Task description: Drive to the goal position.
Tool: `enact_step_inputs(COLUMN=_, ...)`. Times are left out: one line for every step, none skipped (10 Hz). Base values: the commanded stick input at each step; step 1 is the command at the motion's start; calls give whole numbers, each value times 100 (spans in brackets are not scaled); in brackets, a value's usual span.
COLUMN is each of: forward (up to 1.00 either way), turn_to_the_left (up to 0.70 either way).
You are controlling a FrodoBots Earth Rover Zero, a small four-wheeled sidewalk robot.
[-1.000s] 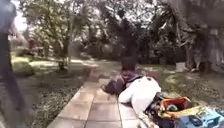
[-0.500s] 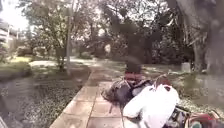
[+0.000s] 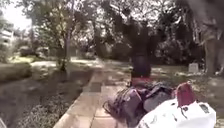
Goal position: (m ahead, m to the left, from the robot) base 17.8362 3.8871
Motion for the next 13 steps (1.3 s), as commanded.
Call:
enact_step_inputs(forward=0, turn_to_the_left=0)
enact_step_inputs(forward=0, turn_to_the_left=28)
enact_step_inputs(forward=0, turn_to_the_left=70)
enact_step_inputs(forward=0, turn_to_the_left=70)
enact_step_inputs(forward=0, turn_to_the_left=70)
enact_step_inputs(forward=0, turn_to_the_left=68)
enact_step_inputs(forward=0, turn_to_the_left=58)
enact_step_inputs(forward=0, turn_to_the_left=0)
enact_step_inputs(forward=0, turn_to_the_left=2)
enact_step_inputs(forward=0, turn_to_the_left=20)
enact_step_inputs(forward=0, turn_to_the_left=56)
enact_step_inputs(forward=0, turn_to_the_left=70)
enact_step_inputs(forward=0, turn_to_the_left=0)
